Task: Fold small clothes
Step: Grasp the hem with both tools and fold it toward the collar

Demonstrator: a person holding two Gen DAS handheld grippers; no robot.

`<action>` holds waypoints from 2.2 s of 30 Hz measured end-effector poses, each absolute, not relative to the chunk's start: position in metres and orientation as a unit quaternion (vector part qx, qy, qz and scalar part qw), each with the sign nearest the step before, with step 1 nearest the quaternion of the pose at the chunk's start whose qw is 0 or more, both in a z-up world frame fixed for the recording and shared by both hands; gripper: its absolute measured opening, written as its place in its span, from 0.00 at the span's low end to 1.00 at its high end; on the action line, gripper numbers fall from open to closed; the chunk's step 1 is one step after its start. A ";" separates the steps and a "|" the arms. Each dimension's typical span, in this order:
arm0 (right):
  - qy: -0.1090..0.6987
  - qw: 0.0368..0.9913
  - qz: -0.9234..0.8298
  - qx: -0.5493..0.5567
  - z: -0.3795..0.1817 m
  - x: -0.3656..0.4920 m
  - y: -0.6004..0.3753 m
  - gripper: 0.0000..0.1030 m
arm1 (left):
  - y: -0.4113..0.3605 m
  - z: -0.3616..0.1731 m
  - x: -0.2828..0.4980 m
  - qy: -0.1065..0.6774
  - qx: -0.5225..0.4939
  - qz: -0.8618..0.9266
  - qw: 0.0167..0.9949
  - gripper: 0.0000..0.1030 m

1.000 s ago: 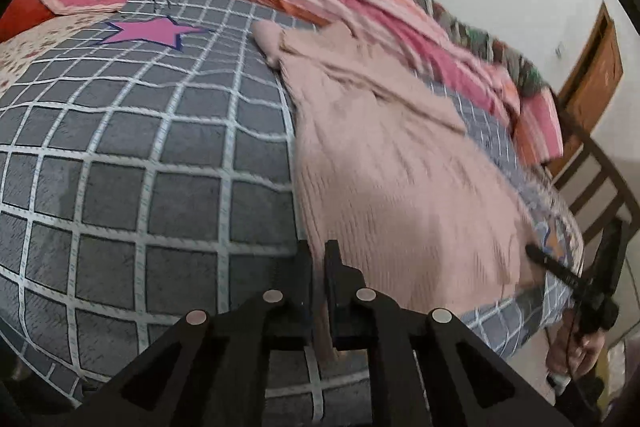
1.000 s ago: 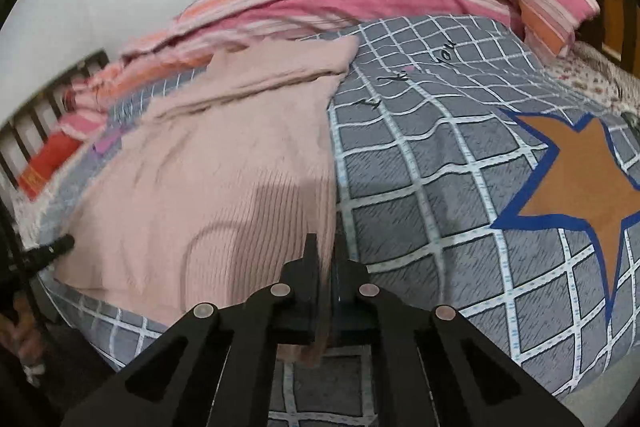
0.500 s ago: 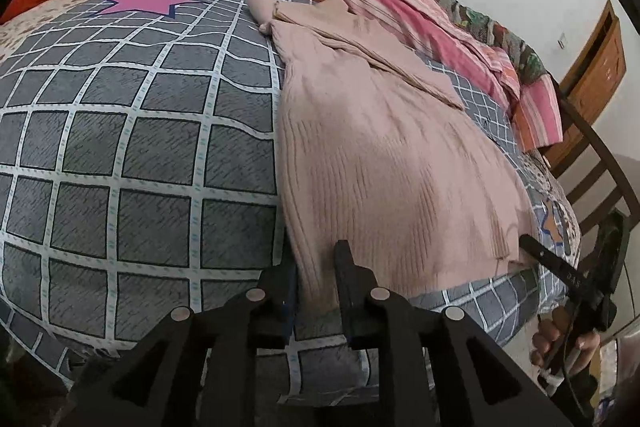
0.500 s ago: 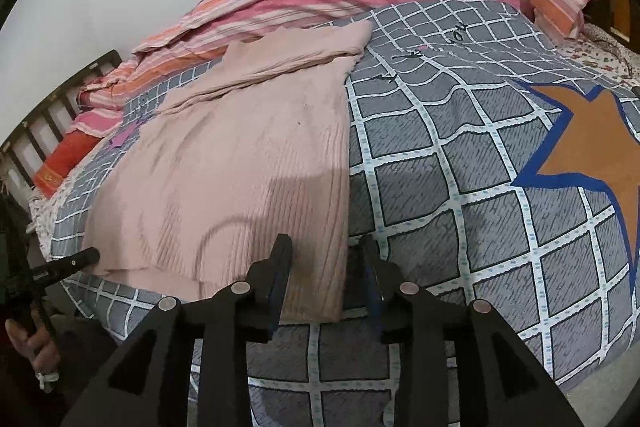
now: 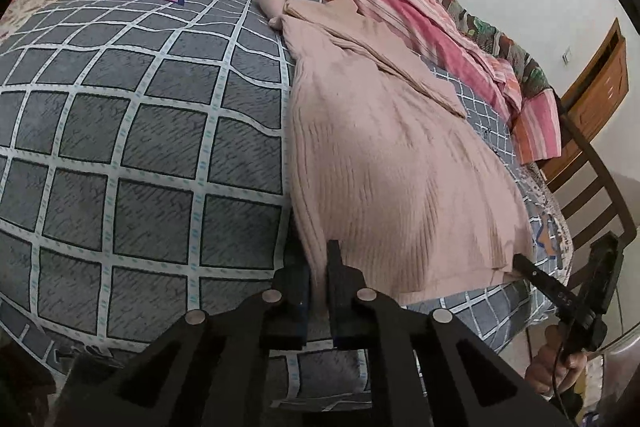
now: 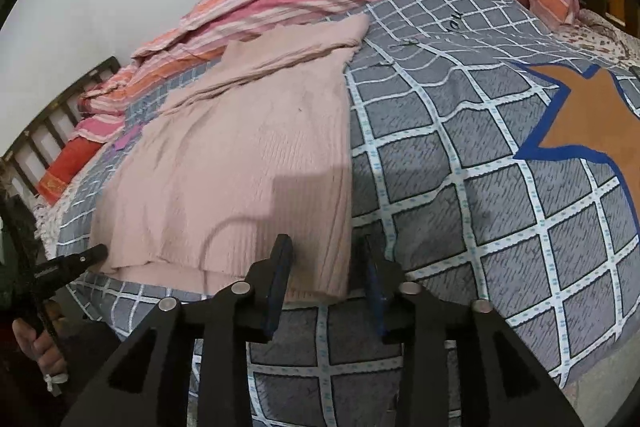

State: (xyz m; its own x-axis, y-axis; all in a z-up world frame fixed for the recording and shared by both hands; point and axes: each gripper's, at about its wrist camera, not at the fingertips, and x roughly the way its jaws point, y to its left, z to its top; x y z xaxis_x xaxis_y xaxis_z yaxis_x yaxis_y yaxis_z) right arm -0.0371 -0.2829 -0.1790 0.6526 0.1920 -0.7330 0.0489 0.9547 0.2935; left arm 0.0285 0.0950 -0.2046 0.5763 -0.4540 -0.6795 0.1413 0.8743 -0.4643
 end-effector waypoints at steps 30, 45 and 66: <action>0.273 0.920 0.108 0.260 -0.061 0.010 -0.315 0.05 | 0.120 -0.078 0.078 0.286 -0.312 -0.206 0.882 0.06; 0.253 0.924 0.095 0.272 -0.042 0.105 -0.317 0.05 | 0.109 -0.061 0.172 0.293 -0.298 -0.132 0.899 0.06; 0.328 0.912 0.055 0.239 -0.098 0.263 -0.313 0.05 | 0.087 -0.109 0.328 0.354 -0.282 -0.075 0.889 0.06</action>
